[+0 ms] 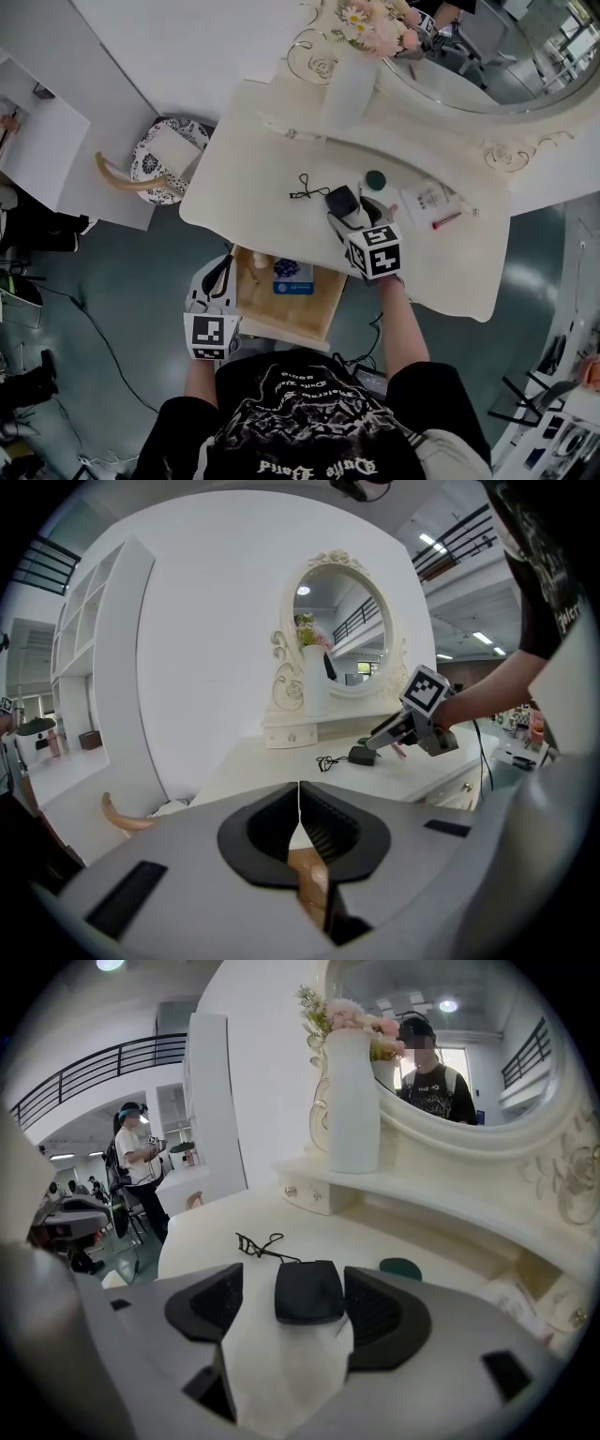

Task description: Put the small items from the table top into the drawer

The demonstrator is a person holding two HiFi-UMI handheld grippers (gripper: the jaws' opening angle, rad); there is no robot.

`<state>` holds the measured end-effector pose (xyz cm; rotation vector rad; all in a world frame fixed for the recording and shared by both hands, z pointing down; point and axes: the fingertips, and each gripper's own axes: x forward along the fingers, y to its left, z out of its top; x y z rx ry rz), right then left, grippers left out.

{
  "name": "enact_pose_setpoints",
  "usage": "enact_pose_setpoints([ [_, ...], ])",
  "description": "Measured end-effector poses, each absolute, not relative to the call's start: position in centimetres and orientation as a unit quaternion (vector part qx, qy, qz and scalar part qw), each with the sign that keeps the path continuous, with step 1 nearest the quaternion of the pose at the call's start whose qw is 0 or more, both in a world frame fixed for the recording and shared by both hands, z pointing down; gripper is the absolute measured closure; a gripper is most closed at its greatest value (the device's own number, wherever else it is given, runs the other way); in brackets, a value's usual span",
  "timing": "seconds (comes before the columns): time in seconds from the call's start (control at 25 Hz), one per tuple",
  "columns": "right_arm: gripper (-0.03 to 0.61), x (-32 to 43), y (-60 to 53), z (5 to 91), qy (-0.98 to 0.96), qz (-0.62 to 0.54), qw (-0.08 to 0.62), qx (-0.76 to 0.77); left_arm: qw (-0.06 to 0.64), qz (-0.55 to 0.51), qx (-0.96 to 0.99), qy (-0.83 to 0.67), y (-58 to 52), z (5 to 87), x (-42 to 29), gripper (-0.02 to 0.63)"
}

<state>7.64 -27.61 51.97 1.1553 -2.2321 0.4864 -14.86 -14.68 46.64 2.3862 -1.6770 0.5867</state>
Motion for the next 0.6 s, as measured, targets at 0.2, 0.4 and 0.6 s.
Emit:
enact_pose_setpoints([
  [0.2,0.254,7.2,-28.6,53.3,-0.832,0.195,0.303,0.422,0.089,0.205,0.796,-0.562,-14.7,47.1,-15.5,0.595],
  [0.4,0.255,7.2,-29.3,54.3,-0.828,0.198,0.312,0.421,0.094,0.210,0.794,-0.563,-14.8,47.5,-15.9,0.595],
  [0.6,0.253,7.2,-29.8,55.0,-0.826,0.206,0.316,0.419,0.100,0.214,0.787,-0.570,-14.9,48.0,-16.6,0.595],
])
